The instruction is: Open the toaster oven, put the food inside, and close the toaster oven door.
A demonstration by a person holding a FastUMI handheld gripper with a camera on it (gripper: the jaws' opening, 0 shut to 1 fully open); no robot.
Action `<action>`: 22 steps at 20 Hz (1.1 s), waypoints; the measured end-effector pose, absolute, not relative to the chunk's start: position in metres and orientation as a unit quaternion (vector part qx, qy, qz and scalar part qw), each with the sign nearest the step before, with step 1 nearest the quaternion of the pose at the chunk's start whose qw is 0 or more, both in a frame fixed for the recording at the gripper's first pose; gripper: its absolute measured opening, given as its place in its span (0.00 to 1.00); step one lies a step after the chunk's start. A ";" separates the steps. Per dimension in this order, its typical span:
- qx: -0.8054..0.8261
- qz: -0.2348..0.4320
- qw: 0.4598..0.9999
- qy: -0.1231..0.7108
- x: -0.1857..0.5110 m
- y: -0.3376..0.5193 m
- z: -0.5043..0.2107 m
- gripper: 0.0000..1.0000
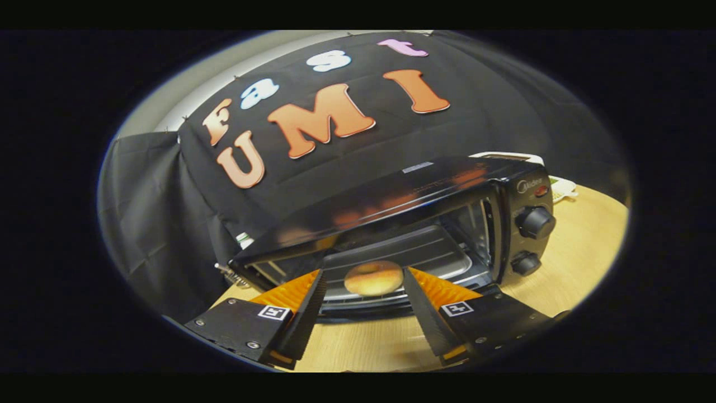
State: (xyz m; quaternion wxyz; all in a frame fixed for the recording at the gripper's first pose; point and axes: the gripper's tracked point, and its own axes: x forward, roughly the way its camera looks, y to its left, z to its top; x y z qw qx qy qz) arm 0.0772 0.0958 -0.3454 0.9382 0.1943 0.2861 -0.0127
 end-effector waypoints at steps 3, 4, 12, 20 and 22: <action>0.158 -0.004 0.938 0.309 0.041 0.092 -0.339 0.87; 0.144 -0.001 0.937 0.317 0.028 0.090 -0.339 0.88; 0.134 0.037 0.909 0.393 -0.075 0.095 -0.360 0.92; 0.096 0.016 0.897 0.431 -0.104 0.076 -0.392 0.92; 0.106 0.011 0.889 0.445 -0.100 0.076 -0.402 0.92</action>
